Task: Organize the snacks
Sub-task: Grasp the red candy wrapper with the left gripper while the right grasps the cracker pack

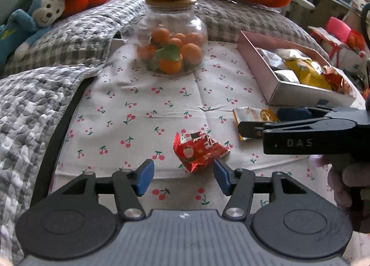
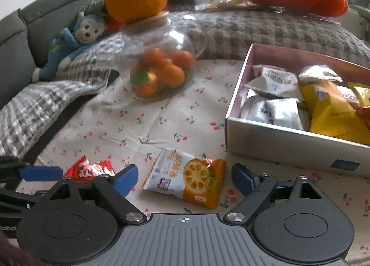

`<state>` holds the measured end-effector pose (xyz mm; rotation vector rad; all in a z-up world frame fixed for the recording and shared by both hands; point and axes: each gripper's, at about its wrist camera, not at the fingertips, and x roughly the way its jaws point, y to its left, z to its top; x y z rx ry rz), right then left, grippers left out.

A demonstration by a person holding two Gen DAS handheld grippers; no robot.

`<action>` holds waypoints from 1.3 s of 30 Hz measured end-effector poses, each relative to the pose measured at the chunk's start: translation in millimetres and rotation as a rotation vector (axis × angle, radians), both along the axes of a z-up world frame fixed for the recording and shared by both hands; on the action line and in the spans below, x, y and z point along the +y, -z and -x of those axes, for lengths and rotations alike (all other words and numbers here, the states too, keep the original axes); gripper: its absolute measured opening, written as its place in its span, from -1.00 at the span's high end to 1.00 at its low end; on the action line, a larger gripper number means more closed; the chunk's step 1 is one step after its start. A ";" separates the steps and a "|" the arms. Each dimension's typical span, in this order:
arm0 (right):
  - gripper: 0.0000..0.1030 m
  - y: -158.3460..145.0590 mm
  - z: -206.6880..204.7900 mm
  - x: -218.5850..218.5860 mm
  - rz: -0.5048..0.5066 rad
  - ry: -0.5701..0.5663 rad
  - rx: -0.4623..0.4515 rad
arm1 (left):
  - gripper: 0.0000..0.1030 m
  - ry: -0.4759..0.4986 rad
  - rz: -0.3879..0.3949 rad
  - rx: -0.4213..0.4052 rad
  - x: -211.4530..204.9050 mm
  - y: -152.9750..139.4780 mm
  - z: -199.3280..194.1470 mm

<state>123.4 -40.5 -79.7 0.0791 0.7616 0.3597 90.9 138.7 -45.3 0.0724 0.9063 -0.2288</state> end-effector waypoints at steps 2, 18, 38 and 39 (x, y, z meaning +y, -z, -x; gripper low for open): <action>-0.60 1.5 1.7 3.9 0.034 0.000 -0.029 | -0.04 0.009 0.015 0.003 2.1 4.4 -1.6; 0.19 -6.1 6.8 -32.9 0.015 0.016 0.003 | -0.07 -0.011 0.097 -0.011 -10.0 14.7 -11.0; -0.45 -1.2 19.5 -2.6 0.147 -0.058 -0.022 | 0.25 -0.097 0.160 -0.004 -3.8 10.4 -14.6; -0.34 -0.3 19.9 -2.8 0.161 -0.056 -0.029 | 0.28 -0.096 0.155 -0.005 -4.8 10.3 -14.6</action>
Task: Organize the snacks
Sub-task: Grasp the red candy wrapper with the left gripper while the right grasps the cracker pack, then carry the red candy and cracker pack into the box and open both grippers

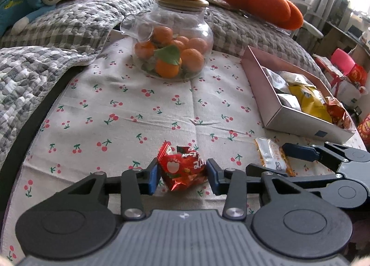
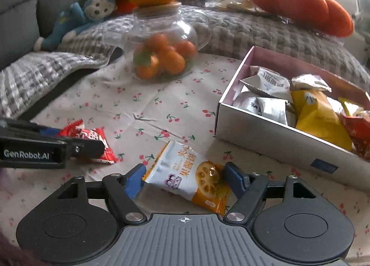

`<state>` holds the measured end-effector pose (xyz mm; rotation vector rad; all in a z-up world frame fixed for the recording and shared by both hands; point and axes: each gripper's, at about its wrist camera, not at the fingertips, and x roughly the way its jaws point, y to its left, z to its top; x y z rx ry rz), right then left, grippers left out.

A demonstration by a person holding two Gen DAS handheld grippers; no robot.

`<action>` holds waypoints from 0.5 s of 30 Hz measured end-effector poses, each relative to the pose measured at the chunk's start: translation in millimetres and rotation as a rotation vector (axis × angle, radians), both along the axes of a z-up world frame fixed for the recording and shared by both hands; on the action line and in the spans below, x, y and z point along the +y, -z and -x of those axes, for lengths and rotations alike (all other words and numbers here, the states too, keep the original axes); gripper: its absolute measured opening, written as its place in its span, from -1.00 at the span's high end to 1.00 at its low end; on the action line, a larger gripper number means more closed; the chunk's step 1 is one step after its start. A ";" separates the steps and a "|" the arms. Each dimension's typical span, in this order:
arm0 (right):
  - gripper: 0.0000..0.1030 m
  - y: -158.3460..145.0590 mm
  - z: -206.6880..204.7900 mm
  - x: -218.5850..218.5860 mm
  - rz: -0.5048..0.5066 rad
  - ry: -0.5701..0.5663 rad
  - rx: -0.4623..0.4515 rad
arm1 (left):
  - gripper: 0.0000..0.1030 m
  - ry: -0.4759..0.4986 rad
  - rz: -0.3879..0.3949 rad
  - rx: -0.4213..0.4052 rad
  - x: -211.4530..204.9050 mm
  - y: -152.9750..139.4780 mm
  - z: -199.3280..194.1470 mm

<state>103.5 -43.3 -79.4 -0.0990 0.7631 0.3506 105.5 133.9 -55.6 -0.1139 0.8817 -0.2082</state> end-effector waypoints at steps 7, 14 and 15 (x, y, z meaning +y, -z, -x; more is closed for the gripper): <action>0.11 -5.3 4.6 -4.1 0.017 -0.025 -0.016 | 0.47 -0.010 0.019 0.005 -3.0 -6.9 -1.3; 0.36 -18.4 4.6 -23.7 -0.067 0.007 0.007 | 0.51 -0.023 0.018 0.006 -4.3 -10.6 -1.1; 0.44 -21.1 4.3 -28.3 -0.084 0.014 0.012 | 0.51 -0.025 0.023 0.004 -4.0 -12.3 -1.1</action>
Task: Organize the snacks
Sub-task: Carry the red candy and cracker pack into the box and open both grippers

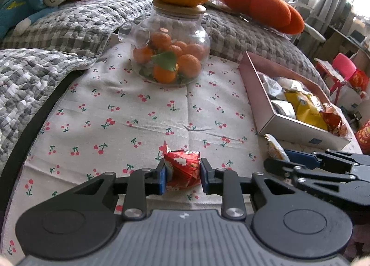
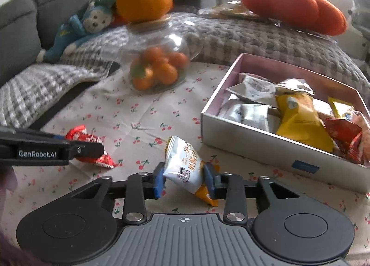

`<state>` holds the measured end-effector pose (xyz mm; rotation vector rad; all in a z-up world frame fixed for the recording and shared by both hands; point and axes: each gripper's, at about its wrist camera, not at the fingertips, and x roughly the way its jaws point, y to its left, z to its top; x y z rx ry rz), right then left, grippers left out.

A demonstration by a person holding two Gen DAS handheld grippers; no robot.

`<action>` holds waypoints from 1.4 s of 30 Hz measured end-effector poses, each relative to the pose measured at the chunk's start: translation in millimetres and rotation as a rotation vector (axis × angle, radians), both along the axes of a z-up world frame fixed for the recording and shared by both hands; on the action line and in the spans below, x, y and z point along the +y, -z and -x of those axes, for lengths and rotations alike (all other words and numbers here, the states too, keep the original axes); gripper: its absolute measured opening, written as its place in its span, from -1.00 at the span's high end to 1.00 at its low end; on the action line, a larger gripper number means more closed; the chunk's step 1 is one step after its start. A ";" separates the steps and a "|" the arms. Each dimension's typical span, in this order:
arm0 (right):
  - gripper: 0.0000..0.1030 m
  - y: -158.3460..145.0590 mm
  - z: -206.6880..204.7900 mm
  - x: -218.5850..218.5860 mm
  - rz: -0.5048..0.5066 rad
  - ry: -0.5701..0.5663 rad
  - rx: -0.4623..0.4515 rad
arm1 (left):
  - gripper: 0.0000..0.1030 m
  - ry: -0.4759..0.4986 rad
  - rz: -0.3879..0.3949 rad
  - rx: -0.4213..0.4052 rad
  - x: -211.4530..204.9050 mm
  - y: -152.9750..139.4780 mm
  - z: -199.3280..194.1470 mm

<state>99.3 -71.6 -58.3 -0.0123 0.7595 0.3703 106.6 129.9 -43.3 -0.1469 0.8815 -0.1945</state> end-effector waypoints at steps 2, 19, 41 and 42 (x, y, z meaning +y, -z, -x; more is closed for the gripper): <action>0.73 -3.9 -0.9 -7.8 -0.012 0.019 0.007 | 0.51 -0.006 0.004 -0.005 -0.8 -3.2 -0.2; 0.79 -25.0 2.9 -94.7 -0.268 0.143 0.102 | 0.51 0.031 0.064 -0.024 -34.6 -24.7 0.2; 0.78 -58.5 -11.5 -169.2 -0.386 0.309 0.012 | 0.51 0.006 0.197 -0.094 -93.1 -44.5 -21.8; 0.78 -57.5 -13.2 -170.5 -0.386 0.314 0.016 | 0.51 0.007 0.199 -0.096 -96.5 -44.3 -24.0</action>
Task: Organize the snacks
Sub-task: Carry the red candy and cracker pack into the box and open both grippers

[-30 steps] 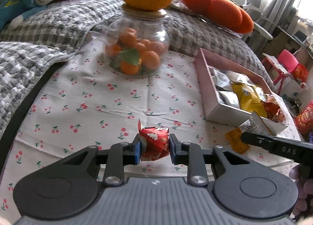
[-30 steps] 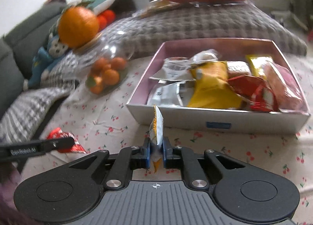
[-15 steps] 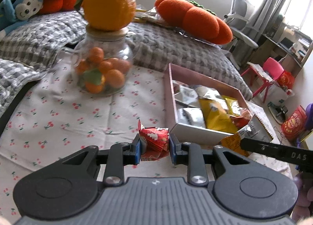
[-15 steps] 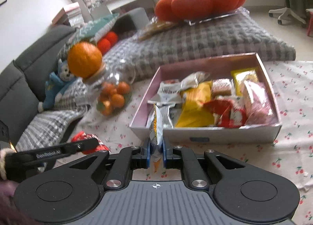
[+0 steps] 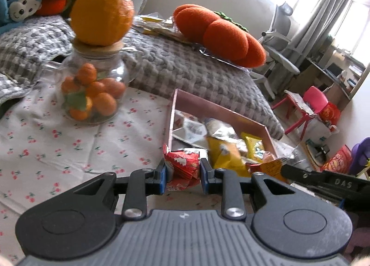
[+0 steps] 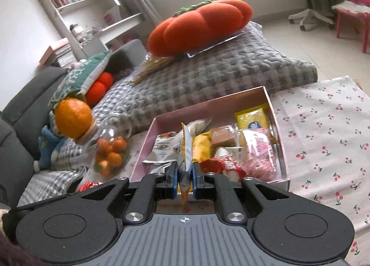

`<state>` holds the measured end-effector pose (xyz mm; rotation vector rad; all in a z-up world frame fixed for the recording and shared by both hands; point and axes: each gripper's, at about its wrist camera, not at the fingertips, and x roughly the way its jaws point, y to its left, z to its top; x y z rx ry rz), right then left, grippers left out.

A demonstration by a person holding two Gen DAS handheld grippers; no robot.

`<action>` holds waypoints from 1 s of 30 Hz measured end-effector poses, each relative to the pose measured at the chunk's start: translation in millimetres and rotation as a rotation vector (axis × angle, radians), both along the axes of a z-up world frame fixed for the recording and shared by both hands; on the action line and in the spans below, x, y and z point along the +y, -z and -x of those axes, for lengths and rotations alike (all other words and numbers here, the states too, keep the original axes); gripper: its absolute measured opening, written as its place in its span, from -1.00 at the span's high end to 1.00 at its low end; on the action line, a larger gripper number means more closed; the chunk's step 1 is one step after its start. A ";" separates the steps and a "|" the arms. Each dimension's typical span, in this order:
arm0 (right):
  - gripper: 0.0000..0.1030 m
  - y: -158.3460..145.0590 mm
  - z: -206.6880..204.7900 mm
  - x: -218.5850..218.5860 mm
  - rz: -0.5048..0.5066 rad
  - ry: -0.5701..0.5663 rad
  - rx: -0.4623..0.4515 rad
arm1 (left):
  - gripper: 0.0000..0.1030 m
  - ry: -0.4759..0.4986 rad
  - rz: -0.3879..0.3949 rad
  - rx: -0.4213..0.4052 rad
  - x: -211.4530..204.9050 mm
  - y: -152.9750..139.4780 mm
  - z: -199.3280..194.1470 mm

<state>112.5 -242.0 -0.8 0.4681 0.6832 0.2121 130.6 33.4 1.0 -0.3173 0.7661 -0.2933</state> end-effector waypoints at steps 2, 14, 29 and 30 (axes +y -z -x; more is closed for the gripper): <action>0.78 2.6 -3.6 -1.9 0.001 0.006 0.010 | 0.51 -0.004 0.004 -0.002 -7.7 1.6 -4.6; 0.78 13.1 -19.8 -3.2 -0.024 0.052 0.027 | 0.50 -0.021 -0.126 -0.058 -51.1 13.2 -20.4; 0.67 25.4 -38.7 -22.7 -0.055 0.138 0.020 | 0.45 -0.063 -0.139 0.015 -64.2 33.7 -34.4; 0.67 25.3 -38.4 -23.6 -0.058 0.139 0.016 | 0.44 -0.064 -0.145 0.019 -64.4 34.8 -34.8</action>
